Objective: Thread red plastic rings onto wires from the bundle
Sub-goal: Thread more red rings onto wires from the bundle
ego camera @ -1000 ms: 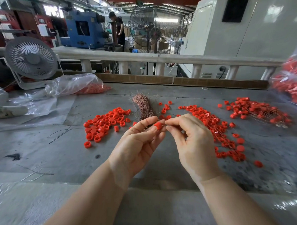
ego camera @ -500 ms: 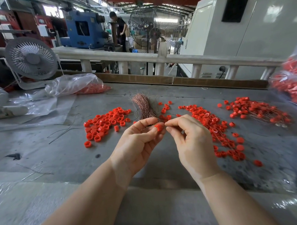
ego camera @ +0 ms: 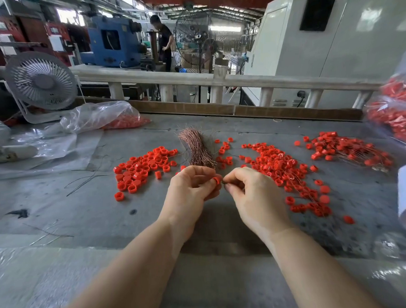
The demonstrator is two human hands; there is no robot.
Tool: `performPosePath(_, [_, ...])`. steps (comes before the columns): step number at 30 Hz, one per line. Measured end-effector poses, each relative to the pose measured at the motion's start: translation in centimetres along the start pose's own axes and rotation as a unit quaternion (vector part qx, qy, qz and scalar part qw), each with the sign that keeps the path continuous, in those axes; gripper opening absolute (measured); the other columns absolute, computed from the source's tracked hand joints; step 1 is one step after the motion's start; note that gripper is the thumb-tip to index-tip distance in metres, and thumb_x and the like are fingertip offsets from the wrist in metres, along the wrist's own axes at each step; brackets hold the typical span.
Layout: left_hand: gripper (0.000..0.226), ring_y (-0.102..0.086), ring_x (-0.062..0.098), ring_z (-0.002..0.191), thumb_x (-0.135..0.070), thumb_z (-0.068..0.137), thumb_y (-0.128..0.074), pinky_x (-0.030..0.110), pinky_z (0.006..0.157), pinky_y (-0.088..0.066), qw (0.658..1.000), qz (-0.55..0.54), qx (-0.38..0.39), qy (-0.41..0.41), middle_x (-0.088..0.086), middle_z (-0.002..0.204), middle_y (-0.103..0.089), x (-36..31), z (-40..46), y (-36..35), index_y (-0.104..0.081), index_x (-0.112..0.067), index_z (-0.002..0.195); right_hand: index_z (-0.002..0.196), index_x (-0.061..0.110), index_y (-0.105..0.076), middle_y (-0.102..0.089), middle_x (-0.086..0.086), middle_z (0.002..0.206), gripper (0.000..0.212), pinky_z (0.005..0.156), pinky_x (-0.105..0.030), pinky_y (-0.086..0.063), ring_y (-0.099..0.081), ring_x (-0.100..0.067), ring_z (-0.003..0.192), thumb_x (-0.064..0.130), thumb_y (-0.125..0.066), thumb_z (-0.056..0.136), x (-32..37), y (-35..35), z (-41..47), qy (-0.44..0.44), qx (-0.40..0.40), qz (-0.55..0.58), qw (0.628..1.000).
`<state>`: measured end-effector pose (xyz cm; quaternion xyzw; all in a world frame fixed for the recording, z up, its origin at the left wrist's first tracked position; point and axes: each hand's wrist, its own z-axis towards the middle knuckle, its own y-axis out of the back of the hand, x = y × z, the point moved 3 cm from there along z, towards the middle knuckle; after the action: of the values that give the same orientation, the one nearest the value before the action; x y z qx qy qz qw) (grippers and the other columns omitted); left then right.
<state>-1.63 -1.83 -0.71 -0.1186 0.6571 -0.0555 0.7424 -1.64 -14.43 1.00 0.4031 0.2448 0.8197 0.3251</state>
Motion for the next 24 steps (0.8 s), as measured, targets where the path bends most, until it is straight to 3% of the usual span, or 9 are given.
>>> performPosePath(14, [0.019,-0.063,0.007,0.062,0.01,0.084,-0.058,0.015,0.063,-0.053,0.993,0.117,-0.003,-0.033,0.01,0.075,-0.066,0.21,-0.12,-0.29,-0.061,-0.008,0.081,0.088,0.014,-0.068,-0.065,0.0,0.086,0.006,0.068,-0.027,-0.037,-0.057,-0.021,0.082,0.014,-0.062,0.086,-0.37,-0.46,-0.18,-0.014,0.023,-0.015,1.0])
performPosePath(21, [0.015,-0.065,0.022,0.075,0.008,0.082,-0.062,0.039,0.082,-0.055,0.98,0.192,-0.006,-0.053,0.014,0.082,-0.068,0.05,-0.2,-0.37,-0.063,-0.006,0.086,0.088,0.015,-0.068,-0.067,-0.001,0.088,0.007,0.071,-0.031,-0.041,-0.058,-0.022,0.085,0.016,-0.061,0.087,-0.71,-0.68,-0.23,-0.043,0.051,-0.017,0.998])
performPosePath(24, [0.019,-0.065,0.02,0.074,0.008,0.082,-0.061,0.041,0.082,-0.055,0.976,0.208,-0.005,-0.057,0.011,0.081,-0.068,0.1,-0.25,-0.48,-0.064,-0.01,0.086,0.089,0.014,-0.068,-0.068,-0.003,0.089,0.007,0.072,-0.032,-0.043,-0.058,-0.023,0.086,0.016,-0.061,0.087,-0.62,-0.67,-0.29,-0.045,0.056,-0.014,0.997])
